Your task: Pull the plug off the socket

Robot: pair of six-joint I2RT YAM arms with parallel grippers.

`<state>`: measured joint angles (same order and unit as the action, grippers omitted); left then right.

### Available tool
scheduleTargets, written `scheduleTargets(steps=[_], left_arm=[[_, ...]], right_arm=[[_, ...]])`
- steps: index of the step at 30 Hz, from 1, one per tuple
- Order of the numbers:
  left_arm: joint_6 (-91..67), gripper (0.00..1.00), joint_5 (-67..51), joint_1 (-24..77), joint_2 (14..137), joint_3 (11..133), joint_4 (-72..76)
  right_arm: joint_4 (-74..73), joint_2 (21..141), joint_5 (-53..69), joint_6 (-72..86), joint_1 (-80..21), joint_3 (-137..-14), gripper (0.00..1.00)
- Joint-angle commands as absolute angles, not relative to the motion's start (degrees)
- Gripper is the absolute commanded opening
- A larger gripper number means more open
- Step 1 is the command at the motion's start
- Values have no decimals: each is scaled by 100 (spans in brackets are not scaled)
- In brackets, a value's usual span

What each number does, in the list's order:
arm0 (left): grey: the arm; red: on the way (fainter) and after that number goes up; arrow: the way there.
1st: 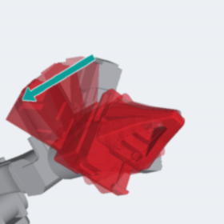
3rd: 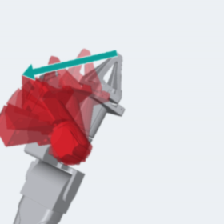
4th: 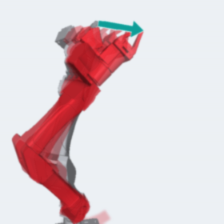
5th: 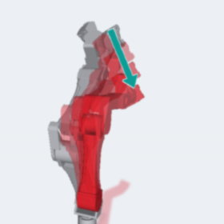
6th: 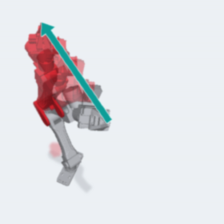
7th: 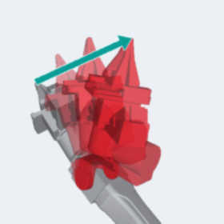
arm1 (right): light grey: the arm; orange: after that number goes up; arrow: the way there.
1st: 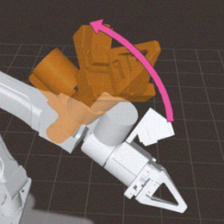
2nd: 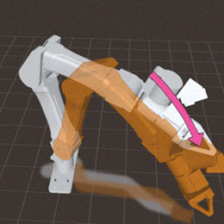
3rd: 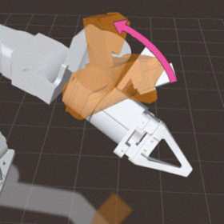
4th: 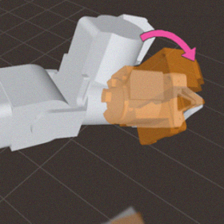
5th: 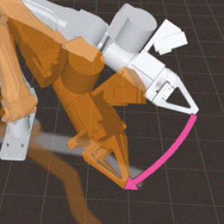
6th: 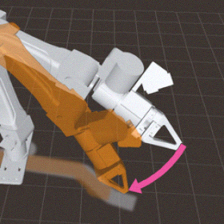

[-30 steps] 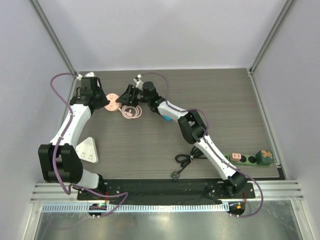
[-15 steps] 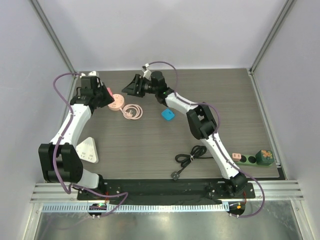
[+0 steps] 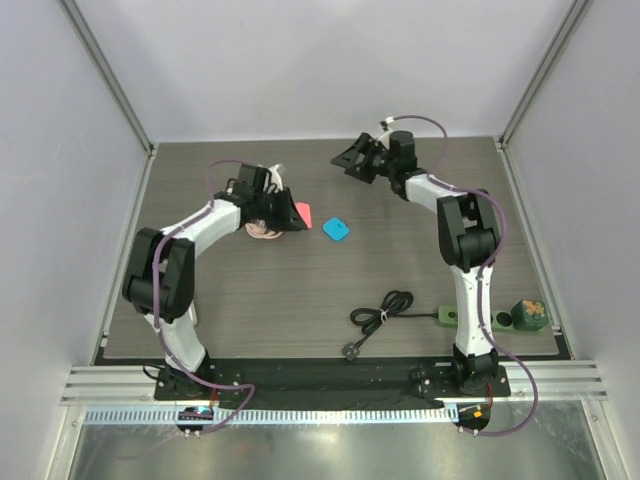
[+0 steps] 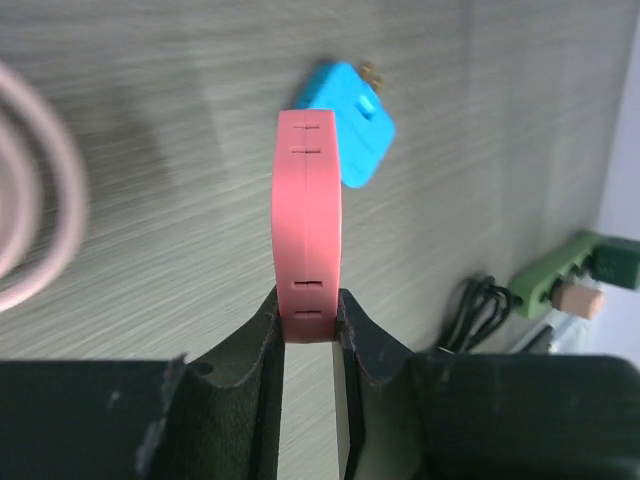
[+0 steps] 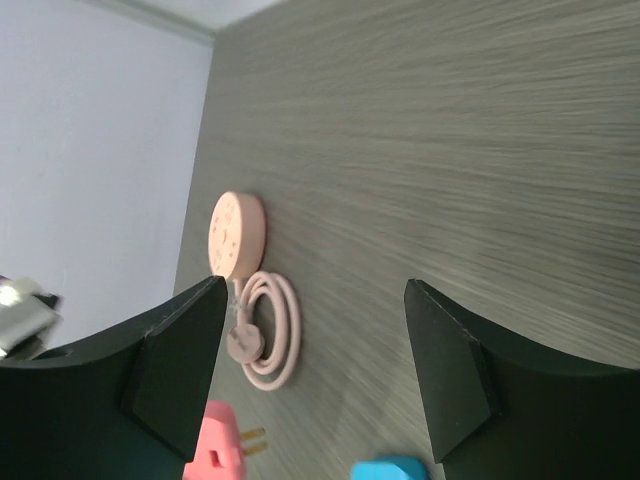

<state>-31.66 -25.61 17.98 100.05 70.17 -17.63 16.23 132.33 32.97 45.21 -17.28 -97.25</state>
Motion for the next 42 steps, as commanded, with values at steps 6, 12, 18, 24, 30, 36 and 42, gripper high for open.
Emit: scheduleTargets(steps=[6, 12, 18, 24, 30, 36, 42], left_arm=[[-3709, 0, -3586, 2416, 10810, 7260, -844], [-3735, 5, -3402, 2443, 10916, 7233, -958], [-3911, 11, -3279, 2443, 11030, 7119, -1046], [-3885, 48, -2637, 2452, 10951, 7110, -1493], [-3472, 67, -1727, 2435, 10644, 7418, -2135], [-3348, 57, -1063, 2172, 10502, 7514, -2399], [-3542, 41, -1450, 1802, 11055, 7646, -2505]], right_arm=[[2408, 12243, 3217, 4456, -1090, -8807, 77], [2681, 12313, 3419, 4702, -1037, -8772, 78], [2716, 12287, 3428, 4702, -958, -8710, 78], [2812, 12331, 3489, 4807, -897, -8675, 78], [3058, 12419, 3603, 5001, -896, -8666, 78], [3094, 12366, 3612, 5027, -896, -8622, 79], [3129, 12349, 3665, 5027, -888, -8604, 79]])
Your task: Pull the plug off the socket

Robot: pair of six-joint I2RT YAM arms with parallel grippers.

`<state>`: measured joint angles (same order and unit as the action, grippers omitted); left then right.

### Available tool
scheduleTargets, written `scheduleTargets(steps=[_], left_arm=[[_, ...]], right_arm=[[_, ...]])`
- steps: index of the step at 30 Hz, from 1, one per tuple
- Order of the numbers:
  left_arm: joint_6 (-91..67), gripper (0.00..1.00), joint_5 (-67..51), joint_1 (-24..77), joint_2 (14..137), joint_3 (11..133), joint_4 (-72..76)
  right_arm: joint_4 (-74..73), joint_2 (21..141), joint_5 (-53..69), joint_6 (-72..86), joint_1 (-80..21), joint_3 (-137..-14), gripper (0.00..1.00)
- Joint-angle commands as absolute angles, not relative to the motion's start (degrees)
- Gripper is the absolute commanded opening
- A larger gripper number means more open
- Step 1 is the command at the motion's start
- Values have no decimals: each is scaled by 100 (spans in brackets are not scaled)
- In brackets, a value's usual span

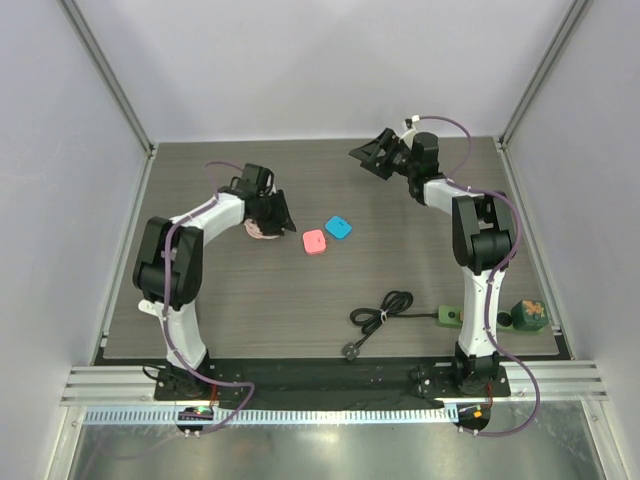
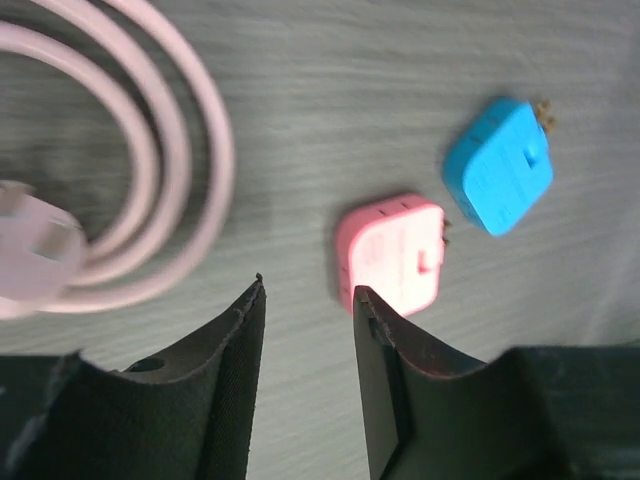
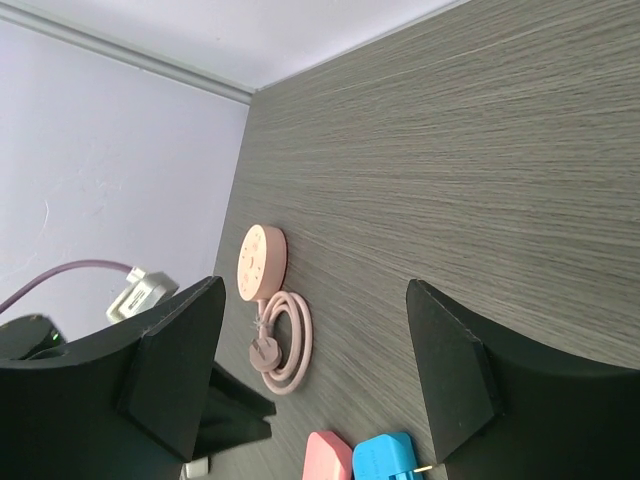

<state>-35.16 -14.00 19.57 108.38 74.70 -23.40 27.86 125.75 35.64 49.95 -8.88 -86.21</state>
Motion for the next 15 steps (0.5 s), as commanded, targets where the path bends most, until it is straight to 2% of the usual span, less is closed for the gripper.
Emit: scheduleTargets(steps=[1, 7, 15], left_arm=[[-3533, 41, -1459, 1784, 11118, 7664, -2514], [-3533, 40, -1371, 1275, 11373, 7752, -2636], [-3568, 40, -1362, 71, 11443, 7866, -2645]], right_arm=[[3138, 12349, 3665, 5036, -879, -8587, 78], [3348, 12340, 3753, 5194, -870, -8543, 79], [3463, 12305, 3806, 5256, -861, -8429, 79]])
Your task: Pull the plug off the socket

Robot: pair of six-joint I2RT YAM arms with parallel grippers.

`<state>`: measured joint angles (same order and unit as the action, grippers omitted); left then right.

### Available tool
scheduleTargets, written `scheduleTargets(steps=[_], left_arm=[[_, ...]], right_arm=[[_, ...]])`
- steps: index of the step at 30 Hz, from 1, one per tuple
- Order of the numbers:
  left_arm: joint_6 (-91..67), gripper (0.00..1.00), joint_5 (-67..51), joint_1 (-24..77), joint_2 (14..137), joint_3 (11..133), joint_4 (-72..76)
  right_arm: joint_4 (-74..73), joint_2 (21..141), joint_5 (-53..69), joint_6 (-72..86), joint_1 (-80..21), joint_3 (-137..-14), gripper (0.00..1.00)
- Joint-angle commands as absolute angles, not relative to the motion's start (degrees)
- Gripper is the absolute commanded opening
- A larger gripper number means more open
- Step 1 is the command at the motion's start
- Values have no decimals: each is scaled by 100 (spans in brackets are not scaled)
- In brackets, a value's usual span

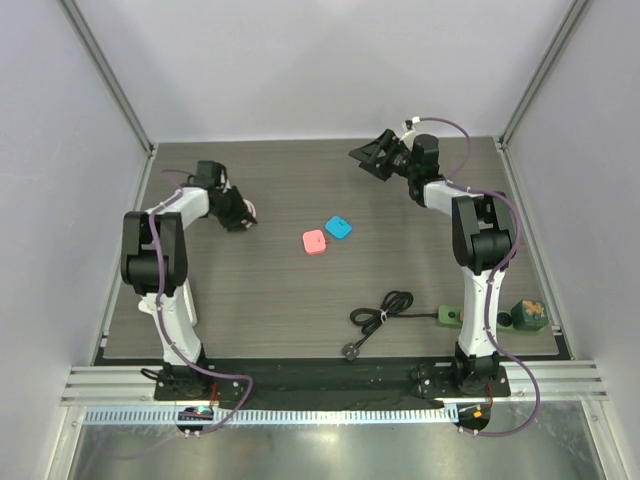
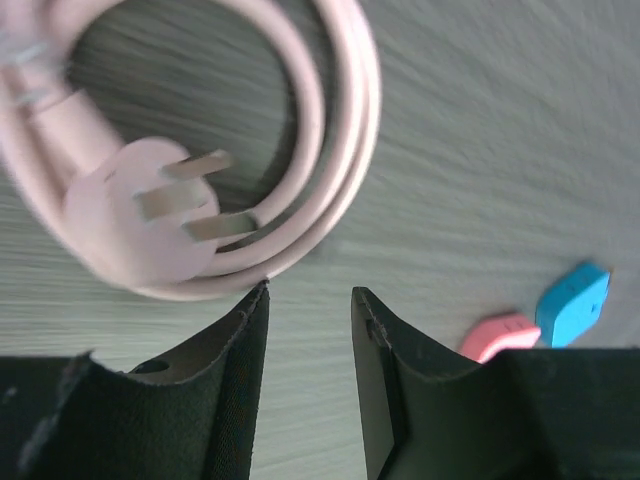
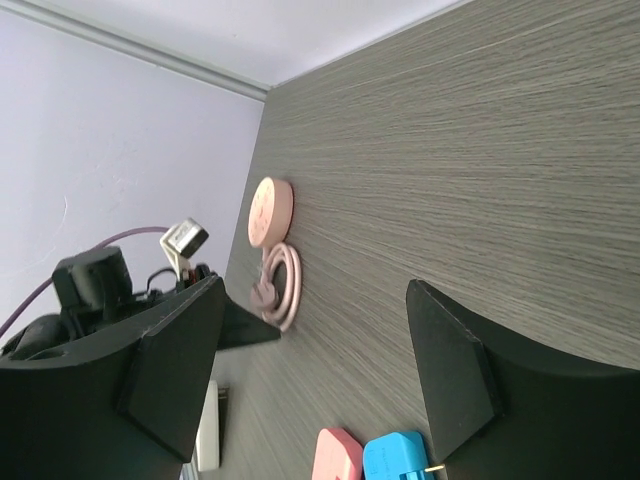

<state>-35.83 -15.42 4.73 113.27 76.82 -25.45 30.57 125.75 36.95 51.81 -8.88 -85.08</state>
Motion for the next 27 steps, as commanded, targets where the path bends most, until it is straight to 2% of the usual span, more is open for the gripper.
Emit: scheduleTargets(steps=[1, 5, 12, 17, 21, 24, 27], left_arm=[[-3568, 40, -1441, 18, 11461, 7884, -2663], [-3516, 40, -1310, -587, 11400, 7963, -2742], [-3366, 42, -782, -782, 10575, 7858, -2734], [-3410, 44, -976, -406, 9959, 7735, -2610], [-3375, 47, -967, 165, 9388, 7585, -2523], [-3340, 57, -1045, 649, 9132, 7480, -2373], [-3366, 61, -1353, 966, 9106, 7488, -2233]], right_arm=[[3498, 12313, 3823, 5291, -861, -8429, 78], [3647, 12331, 3876, 5422, -861, -8385, 78], [3718, 12235, 3885, 5467, -870, -8279, 79], [2657, 11946, 3613, 4730, -984, -8279, 79], [1260, 11488, 2676, 3649, -1177, -8253, 79], [511, 10867, 2094, 3279, -1230, -7999, 80], [45, 10329, 1347, 3068, -1231, -7560, 83]])
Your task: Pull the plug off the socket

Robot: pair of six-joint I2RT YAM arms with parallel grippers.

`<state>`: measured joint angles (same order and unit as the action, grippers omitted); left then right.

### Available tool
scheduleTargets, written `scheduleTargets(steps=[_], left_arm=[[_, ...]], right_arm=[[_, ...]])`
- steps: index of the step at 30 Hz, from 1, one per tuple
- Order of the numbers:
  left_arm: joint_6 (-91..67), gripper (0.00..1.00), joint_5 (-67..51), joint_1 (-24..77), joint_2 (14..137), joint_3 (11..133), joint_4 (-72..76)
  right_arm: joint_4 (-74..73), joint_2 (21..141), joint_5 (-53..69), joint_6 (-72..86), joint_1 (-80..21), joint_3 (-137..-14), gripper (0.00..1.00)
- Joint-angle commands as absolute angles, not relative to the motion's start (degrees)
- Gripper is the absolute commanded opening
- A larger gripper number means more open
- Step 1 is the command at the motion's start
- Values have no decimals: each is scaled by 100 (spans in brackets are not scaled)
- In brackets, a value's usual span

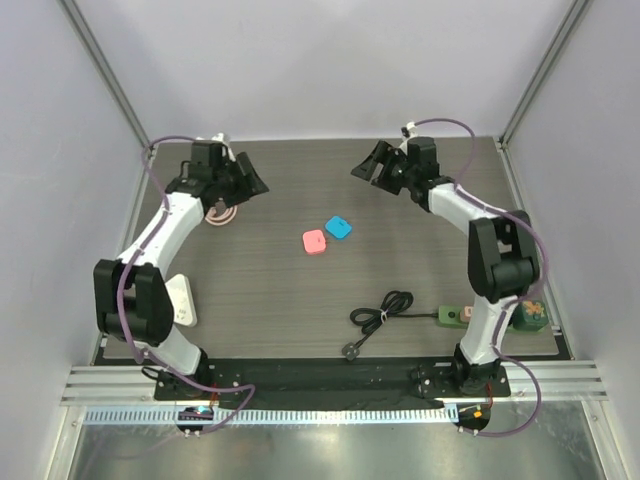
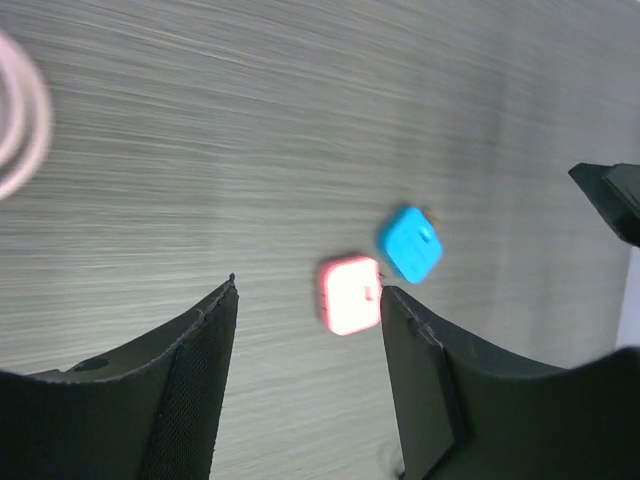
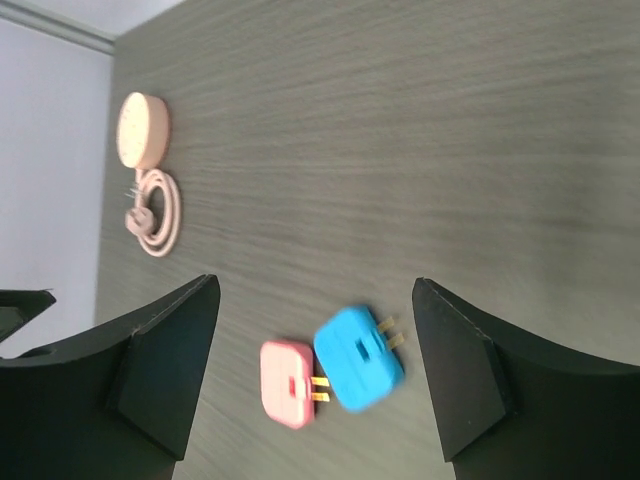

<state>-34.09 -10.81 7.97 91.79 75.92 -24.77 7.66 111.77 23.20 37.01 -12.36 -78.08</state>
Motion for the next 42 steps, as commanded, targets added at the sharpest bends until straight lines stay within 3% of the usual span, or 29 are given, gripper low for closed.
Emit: scheduleTargets(steps=[1, 6, 7, 11, 18, 23, 28, 35, 42], left_arm=[[-3375, 61, -1406, 1158, 9088, 7445, -2145], [-3174, 62, -1941, 1923, 9009, 7497, -1960], [-3147, 68, -2143, 2195, 9009, 7488, -1873], [-2971, 78, -2180, 3048, 9026, 7462, -1767], [-2242, 79, -1767, 4920, 9544, 7672, -2011], [-2320, 77, -1276, 5782, 10386, 8620, -2381], [-2162, 77, -1292, 6388, 11495, 10551, -2759], [-2637, 67, -1960, 6574, 12453, 11056, -1662], [-1987, 56, -2056, 6601, 13210, 11935, -1443]], right_arm=[[-409, 9970, 1110, 3033, -1230, -7419, 84], [-1133, 8738, 71, 3023, -1230, -6303, 87], [-1499, 8336, -243, 3032, -1222, -6145, 88], [-2591, 7343, -729, 3234, -1169, -6056, 91], [-4173, 5891, -1756, 3709, -1116, -6047, 100], [-5430, 5608, -2548, 3832, -845, -6468, 100], [-6124, 5292, -2944, 4008, -493, -6715, 100], [-6670, 5124, -2822, 3841, -123, -6627, 100], [-7461, 5220, -2155, 4332, -114, -6759, 100]])
